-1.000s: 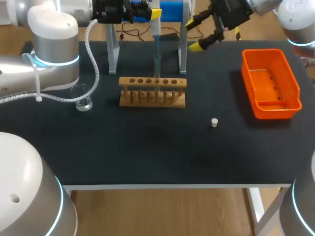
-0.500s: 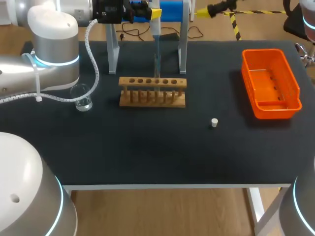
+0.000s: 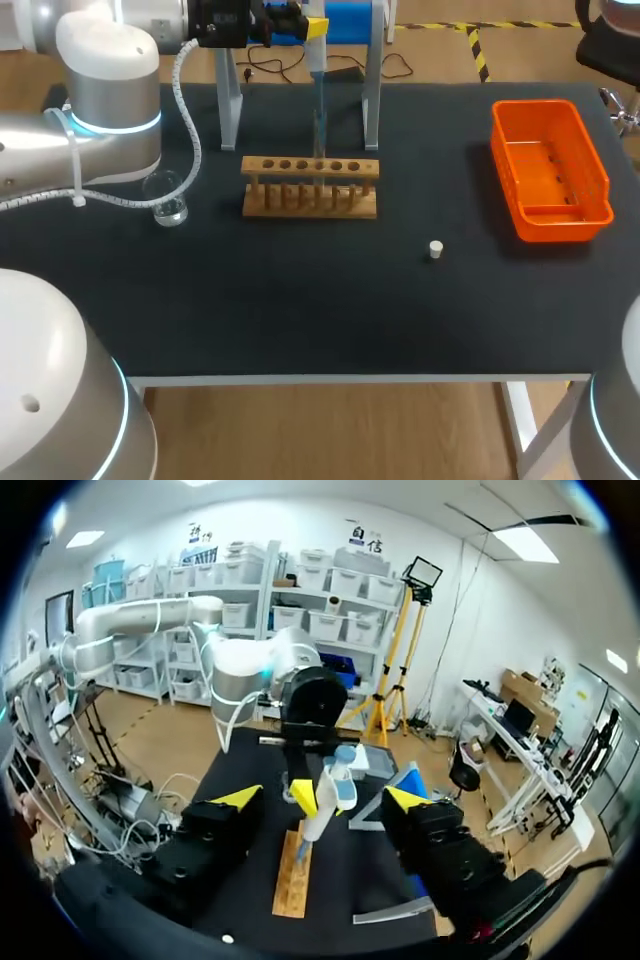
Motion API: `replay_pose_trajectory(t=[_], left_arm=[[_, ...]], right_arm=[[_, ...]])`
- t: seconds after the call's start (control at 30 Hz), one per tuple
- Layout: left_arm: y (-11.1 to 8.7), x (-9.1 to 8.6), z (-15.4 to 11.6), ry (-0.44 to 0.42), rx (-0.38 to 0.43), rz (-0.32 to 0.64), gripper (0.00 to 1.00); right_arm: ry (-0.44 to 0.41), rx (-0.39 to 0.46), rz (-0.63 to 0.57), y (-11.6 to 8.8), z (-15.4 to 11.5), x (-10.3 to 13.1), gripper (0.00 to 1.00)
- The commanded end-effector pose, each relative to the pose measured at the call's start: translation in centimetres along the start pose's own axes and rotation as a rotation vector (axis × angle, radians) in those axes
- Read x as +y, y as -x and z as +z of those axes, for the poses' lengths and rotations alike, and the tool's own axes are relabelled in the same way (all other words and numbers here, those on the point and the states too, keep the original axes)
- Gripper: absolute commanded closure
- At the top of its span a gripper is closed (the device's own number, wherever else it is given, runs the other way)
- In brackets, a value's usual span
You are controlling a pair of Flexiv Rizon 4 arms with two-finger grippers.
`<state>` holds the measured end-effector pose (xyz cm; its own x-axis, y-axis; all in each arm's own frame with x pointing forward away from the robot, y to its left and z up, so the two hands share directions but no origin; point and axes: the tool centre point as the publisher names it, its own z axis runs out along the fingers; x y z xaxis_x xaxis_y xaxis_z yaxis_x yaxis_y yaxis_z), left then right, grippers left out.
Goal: Invert the test tube, pick up the pipette, mount the tip to pipette, aspirate from beaker and dispense into the tube, eject the tip, return the pipette, and cap with the stopper.
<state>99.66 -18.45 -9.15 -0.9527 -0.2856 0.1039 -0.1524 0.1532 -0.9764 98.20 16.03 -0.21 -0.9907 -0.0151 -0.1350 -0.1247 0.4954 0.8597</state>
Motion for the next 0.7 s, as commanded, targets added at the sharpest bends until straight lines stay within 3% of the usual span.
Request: replay_pose_trajectory(t=[0.03, 0.13, 0.7], left_arm=[[-0.1, 0.0, 0.0, -0.003, -0.004, 0.000, 1.00], [-0.1, 0.0, 0.0, -0.003, -0.004, 0.000, 1.00], [-0.1, 0.0, 0.0, -0.003, -0.004, 0.000, 1.00]], right_arm=[[-0.003, 0.024, 0.031, 1.0, 0.4, 0.6, 0.94], [0.012, 0.016, 0.051, 1.3, 0.9, 1.0, 1.00], [0.007, 0.010, 0.096, 1.8, 3.7, 3.2, 1.00]])
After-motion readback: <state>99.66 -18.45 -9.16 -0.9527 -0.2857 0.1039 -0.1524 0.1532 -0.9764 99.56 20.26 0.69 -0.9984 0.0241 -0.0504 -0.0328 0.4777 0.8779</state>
